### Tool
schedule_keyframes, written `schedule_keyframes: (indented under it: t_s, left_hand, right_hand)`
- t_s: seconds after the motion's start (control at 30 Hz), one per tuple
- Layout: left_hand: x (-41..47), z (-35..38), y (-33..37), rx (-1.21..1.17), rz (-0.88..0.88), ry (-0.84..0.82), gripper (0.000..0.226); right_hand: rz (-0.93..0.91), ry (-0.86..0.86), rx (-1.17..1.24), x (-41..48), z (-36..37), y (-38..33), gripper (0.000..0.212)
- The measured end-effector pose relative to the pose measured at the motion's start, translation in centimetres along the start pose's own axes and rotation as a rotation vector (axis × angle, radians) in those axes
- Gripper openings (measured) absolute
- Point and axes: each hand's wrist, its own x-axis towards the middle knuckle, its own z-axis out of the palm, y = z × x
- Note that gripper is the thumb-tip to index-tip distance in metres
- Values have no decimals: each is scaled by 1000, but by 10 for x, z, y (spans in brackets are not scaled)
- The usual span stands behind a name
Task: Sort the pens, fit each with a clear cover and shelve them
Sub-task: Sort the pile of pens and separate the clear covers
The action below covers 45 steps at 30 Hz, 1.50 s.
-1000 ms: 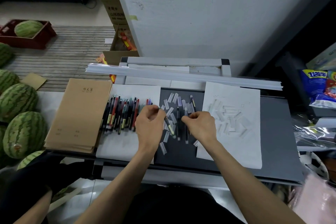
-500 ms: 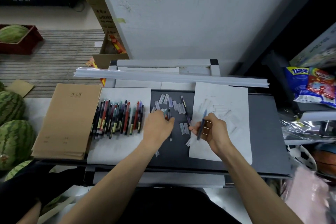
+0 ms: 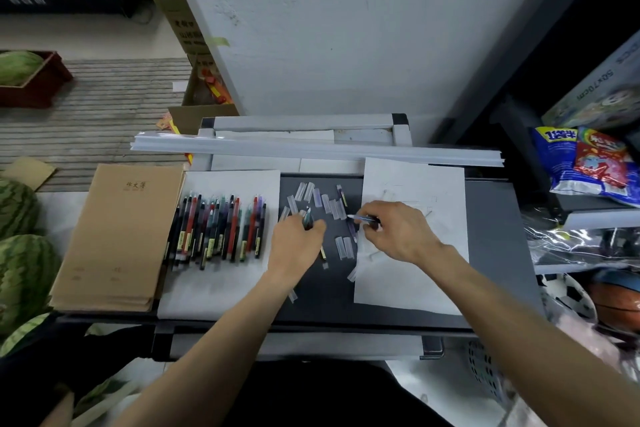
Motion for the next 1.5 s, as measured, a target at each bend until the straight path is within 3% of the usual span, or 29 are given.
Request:
schedule_keyframes:
  t_s: [0.1, 0.23, 0.37, 0.73, 0.97, 1.17, 1.37, 1.43, 1.5]
  left_hand:
    - [-6, -4, -2, -92, -16, 7, 31]
    - [-12, -7, -5, -219, -25, 3, 30]
    - [-10, -7, -11, -340, -72, -35, 32]
    - [-14, -12, -5, -489, -159, -89, 28]
    - [-14, -18, -6, -487, -185, -79, 24]
    - [-16, -18, -12, -489, -220, -77, 22]
    - [-20, -26, -18, -518, -218, -66, 22]
    - [-21, -32, -20, -551, -244, -47, 22]
    - [-22, -39, -24, -582, -263, -51, 20]
  right_hand:
    - [-176, -67, -164, 14, -4, 4, 27]
    - [-267, -115, -262, 25, -7, 3, 36]
    - [-338, -81, -298, 30, -4, 4, 32]
    - [-380, -85, -330, 36, 0, 8, 23]
    - [-435, -17, -317, 36, 4, 9, 55]
    - [-530, -77, -418, 40, 2, -3, 39]
    - [-559, 42, -397, 44, 2, 2, 24]
    - [-482, 80, -306, 39, -1, -1, 20]
    - [-291, 91, -89, 35, -1, -9, 17]
